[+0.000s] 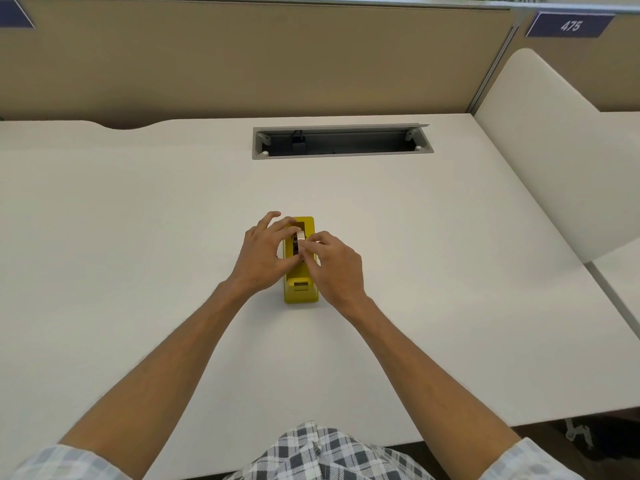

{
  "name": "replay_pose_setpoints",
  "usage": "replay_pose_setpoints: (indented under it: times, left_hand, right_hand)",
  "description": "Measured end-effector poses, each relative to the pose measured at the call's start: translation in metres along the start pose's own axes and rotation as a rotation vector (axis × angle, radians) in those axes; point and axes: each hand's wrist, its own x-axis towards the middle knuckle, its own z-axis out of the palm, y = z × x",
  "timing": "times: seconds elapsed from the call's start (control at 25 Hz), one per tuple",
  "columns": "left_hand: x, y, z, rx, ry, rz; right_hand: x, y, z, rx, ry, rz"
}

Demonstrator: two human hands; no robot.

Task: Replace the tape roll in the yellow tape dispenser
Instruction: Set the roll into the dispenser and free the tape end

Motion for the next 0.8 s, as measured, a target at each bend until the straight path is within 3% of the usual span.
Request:
replay_pose_setpoints:
  times: [0.36,0.8]
  left_hand:
    - [0.001,0.0,0.0,0.043,-0.02,-0.002]
    - [-0.002,0.003,0.001,0.023,-0.003,0.005]
  right_hand:
    - [-0.005,0.003,-0.002,-0.079,0.03,-0.086]
    - [0.015,0.001,-0.004,-0.066,-0.004,0.007]
